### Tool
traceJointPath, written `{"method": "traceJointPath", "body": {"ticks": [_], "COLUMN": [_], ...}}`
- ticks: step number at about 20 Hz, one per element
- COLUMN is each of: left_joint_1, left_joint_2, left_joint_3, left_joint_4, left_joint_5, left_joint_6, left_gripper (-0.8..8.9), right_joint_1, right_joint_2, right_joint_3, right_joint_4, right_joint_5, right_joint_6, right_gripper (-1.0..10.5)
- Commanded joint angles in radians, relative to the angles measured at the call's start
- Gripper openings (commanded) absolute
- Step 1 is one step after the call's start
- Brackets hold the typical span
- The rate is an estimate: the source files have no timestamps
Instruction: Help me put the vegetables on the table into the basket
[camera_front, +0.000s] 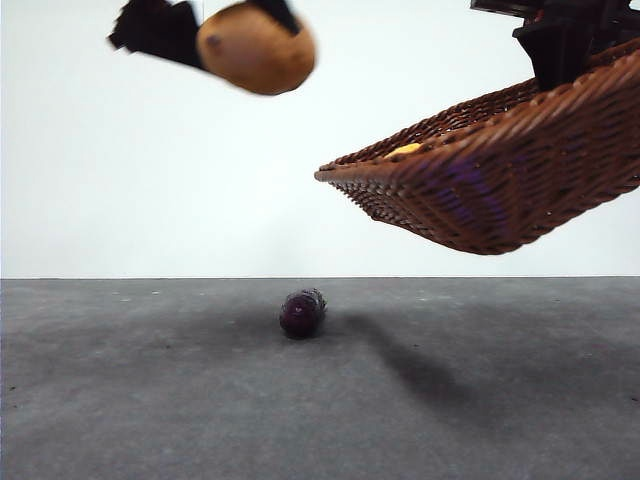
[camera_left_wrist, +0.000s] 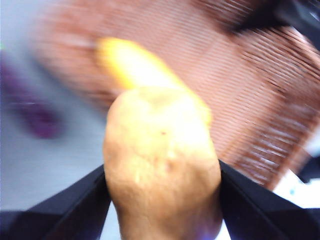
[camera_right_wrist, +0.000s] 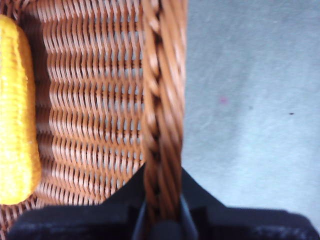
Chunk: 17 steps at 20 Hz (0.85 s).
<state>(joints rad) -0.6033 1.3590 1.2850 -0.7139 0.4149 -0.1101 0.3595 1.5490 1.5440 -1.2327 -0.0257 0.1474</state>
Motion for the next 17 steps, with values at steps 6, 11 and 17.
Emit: {"method": "traceJointPath", "body": {"ticks": [6,11,17], "left_joint_1": [-0.249,-0.332,-0.34], "left_joint_2": [0.016,0.034,0.115], "left_joint_3": [-0.006,-0.006,-0.006], "left_joint_4": [0.078,0.116,0.136], "left_joint_5": [-0.08,-0.106,-0.113], "left_joint_6": [-0.071,-0.091,-0.105], "left_gripper": [-0.08,0.02,5.16], "right_joint_1": [0.0,0.002,0.048], "right_joint_2": [-0.007,-0.007,-0.007], "right_joint_3": [-0.006,-0.006,-0.006], "right_joint_4": [0.037,0.044,0.057], "right_joint_5": [-0.103,-0.188,-0.209], "right_joint_6": [0.018,0.018,0.018], "right_gripper": [-0.2,-0.2,-0.2]}}
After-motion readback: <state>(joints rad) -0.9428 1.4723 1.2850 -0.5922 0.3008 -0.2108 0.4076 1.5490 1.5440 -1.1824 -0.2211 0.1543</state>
